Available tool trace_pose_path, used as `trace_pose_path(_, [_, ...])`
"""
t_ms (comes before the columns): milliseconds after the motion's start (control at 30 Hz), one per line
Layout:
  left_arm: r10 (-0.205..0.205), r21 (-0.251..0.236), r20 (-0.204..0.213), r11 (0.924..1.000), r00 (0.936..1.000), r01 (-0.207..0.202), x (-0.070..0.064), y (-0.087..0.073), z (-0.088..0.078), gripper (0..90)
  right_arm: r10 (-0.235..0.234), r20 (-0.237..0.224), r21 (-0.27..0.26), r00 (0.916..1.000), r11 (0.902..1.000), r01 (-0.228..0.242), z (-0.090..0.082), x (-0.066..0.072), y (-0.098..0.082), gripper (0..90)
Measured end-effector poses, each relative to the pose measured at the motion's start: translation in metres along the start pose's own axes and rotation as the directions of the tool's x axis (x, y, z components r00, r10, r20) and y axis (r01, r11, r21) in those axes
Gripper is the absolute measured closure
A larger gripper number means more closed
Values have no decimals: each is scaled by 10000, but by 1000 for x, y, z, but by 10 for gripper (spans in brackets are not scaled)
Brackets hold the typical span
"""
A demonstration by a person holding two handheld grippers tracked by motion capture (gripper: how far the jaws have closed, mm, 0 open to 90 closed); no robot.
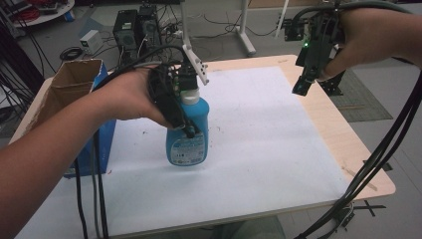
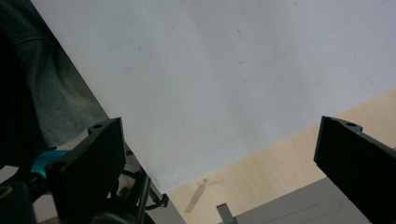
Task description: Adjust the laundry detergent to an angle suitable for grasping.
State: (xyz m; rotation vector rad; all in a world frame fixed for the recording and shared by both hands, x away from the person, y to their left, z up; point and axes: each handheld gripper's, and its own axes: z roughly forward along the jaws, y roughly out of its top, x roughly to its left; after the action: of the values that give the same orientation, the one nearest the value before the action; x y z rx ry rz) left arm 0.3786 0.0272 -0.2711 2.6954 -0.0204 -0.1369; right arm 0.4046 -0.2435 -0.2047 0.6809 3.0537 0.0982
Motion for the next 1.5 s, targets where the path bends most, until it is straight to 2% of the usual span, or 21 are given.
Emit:
trace_pose_path(167, [746, 205, 300, 9970, 9968, -752, -7, -4, 6, 443, 12, 5, 13, 10000, 10000, -12, 0, 0, -2, 14])
trace_pose_path(200, [951, 130, 308, 9953, 9950, -955, -10, -5, 7, 443, 0, 6, 31, 10000, 10000, 0, 0, 0, -3, 14])
trace_pose_path(233, [923, -40, 353, 9957, 9951, -922, -13, -6, 8, 443, 28, 9, 45, 10000, 10000, -28, 0, 0, -3, 14])
trace_pose_path(333, [1247, -250, 523, 9920, 9908, -1236, -15, -8, 9, 443, 29, 18, 29, 10000, 10000, -29, 0, 0, -3, 14])
trace_pose_path(467, [1950, -298, 678, 9807, 9785, -1934, -16, -11, 12, 443, -25, 14, 14, 10000, 10000, 25, 0, 2, -2, 14])
trace_pose_path(533, [2135, -320, 703, 9768, 9744, -2117, -16, -12, 15, 443, -23, 42, 24, 10000, 10000, 23, 0, 3, -2, 14])
trace_pose_path(567, [2449, -191, 702, 9696, 9670, -2441, -15, -12, 16, 443, -25, 31, 18, 10000, 10000, 25, 0, 3, -2, 14])
trace_pose_path(667, [2595, -206, 845, 9657, 9620, -2587, -14, -15, 22, 443, -40, 43, -13, 10000, 10000, 40, 0, 3, -2, 14])
trace_pose_path(733, [2861, -268, 874, 9582, 9542, -2849, -13, -17, 25, 443, -25, 34, -9, 10000, 10000, 25, 0, 4, -2, 14])
trace_pose_path(900, [3252, -380, 899, 9456, 9414, -3231, -10, -23, 30, 443, -15, 51, 15, 10000, 10000, 15, 0, 5, -3, 14])
trace_pose_path(933, [3413, -425, 864, 9399, 9360, -3388, -10, -25, 30, 443, -16, 58, -1, 10000, 10000, 16, 0, 4, -3, 14])
trace_pose_path(1067, [3663, -440, 876, 9305, 9264, -3638, -10, -27, 31, 443, 38, 72, -3, 10000, 10000, -38, 0, 4, -4, 14])
trace_pose_path(1200, [3678, -347, 855, 9299, 9260, -3661, -9, -29, 34, 443, 1, 56, -17, 10000, 10000, -1, 1, 4, -3, 14])
trace_pose_path(1233, [3792, -341, 863, 9253, 9213, -3776, -8, -29, 35, 443, 18, 46, -14, 10000, 10000, -18, 1, 4, -2, 14])
trace_pose_path(1300, [3783, -349, 886, 9257, 9215, -3767, -7, -30, 37, 443, 7, 40, -11, 10000, 10000, -7, 1, 4, -2, 14])
trace_pose_path(1333, [3848, -383, 884, 9230, 9187, -3829, -7, -30, 38, 443, 36, 40, -16, 10000, 10000, -35, 2, 5, -1, 14])
trace_pose_path(1400, [3818, -450, 927, 9242, 9196, -3792, -6, -31, 39, 443, 25, 25, 5, 10000, 10000, -25, 2, 4, -1, 14])
trace_pose_path(1433, [3873, -471, 906, 9219, 9175, -3845, -6, -32, 39, 443, -13, 28, 6, 10000, 10000, 13, 2, 4, -1, 14])
trace_pose_path(1467, [3826, -517, 904, 9238, 9195, -3794, -6, -32, 39, 443, -4, 29, 13, 10000, 10000, 3, 3, 4, -2, 14])
trace_pose_path(1500, [3885, -547, 897, 9213, 9171, -3849, -5, -33, 39, 443, 9, 25, -15, 10000, 10000, -9, 3, 4, -2, 14])
